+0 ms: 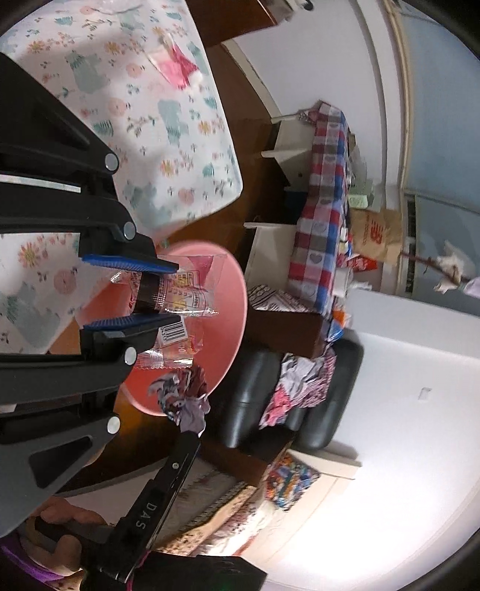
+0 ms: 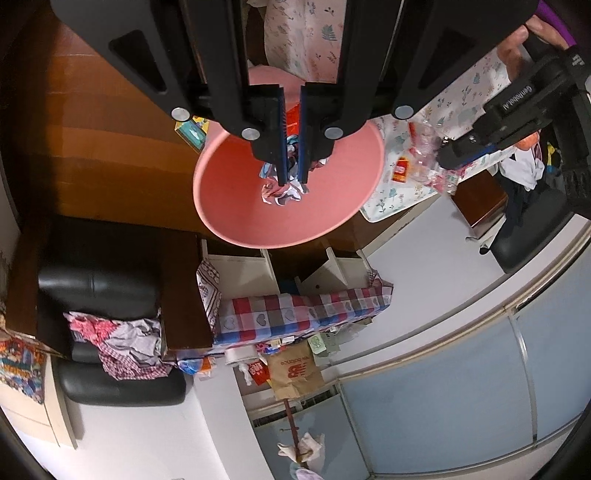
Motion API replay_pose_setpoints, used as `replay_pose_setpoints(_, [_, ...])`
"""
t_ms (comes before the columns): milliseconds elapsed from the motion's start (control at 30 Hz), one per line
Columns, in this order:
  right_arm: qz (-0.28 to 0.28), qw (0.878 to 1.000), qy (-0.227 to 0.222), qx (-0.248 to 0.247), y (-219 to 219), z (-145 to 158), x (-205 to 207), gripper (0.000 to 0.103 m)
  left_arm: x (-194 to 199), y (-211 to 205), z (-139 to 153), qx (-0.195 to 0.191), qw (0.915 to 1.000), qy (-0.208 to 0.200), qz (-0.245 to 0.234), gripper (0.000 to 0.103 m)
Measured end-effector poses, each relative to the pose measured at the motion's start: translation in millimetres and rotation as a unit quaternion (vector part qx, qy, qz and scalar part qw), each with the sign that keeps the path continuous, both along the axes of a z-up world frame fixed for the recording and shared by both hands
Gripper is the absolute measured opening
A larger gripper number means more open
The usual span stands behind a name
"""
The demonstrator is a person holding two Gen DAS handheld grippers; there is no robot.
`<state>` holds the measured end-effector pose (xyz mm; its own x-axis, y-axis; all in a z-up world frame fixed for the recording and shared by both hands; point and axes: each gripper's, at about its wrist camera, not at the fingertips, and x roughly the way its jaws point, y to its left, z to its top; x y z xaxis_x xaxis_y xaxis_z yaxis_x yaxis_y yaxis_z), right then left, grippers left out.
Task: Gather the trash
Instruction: 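Carry the snack packet and foil over the bucket and open both tools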
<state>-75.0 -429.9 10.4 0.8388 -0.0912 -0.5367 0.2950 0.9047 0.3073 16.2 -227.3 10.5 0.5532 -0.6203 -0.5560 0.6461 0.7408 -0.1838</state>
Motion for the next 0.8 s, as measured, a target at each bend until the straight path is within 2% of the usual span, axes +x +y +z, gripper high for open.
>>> replay_pose_setpoints(233, [0.005,1.000,0.010,0.015,-10.3,-16.6,9.2,0.006,5.5,-35.0,-18.2,0.033,0.9991,0.023,-0.013,0.021])
replay_pose_setpoints(500, [0.009,1.000,0.018,0.023,-14.3,-27.6,16.8,0.006,17.3,-50.7,-33.0,0.055,0.9979,0.031,-0.009,0.023])
replay_pose_setpoints(800, [0.009,0.999,0.037,0.036,-15.7,-37.3,23.5,0.006,25.7,-55.4,-29.5,0.052,0.9982,0.030,-0.003,0.035])
